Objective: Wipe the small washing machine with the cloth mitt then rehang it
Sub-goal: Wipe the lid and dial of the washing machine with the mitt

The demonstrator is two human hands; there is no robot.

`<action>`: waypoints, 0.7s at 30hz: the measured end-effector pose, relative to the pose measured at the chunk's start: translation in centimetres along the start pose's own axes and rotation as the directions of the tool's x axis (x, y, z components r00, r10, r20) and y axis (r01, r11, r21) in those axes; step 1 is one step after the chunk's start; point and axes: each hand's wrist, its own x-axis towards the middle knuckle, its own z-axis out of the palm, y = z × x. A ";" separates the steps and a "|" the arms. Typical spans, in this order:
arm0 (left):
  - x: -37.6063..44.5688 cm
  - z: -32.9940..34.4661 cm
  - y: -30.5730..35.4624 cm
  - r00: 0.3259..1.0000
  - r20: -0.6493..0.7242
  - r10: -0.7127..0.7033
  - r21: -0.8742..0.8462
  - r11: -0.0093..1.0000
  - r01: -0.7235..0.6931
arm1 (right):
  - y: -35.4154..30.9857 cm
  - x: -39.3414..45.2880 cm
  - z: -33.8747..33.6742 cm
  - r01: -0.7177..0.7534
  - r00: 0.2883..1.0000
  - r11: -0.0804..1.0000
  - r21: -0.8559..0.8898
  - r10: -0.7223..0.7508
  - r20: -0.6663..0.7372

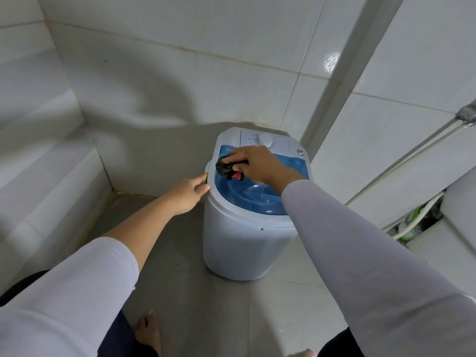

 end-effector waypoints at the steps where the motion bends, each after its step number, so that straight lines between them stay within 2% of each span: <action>1: 0.0 0.0 0.0 1.000 -0.004 0.004 -0.015 1.000 -0.005 | -0.2 0.2 0.5 0.007 1.000 1.000 -0.024 -0.007 0.027; 4: 0.1 0.2 -0.2 1.000 -0.020 0.012 -0.083 0.996 -0.013 | -0.6 0.4 1.8 0.032 0.993 0.987 -0.159 -0.014 0.115; 6: 0.2 0.3 -0.4 1.000 -0.028 0.011 -0.125 0.992 -0.014 | -0.7 0.3 2.3 0.045 0.993 0.978 -0.205 -0.021 0.117; 21: 0.0 0.5 0.6 0.997 -0.063 -0.039 -0.174 0.984 0.027 | 0.9 -2.7 2.6 0.121 0.979 0.984 -0.130 -0.097 0.181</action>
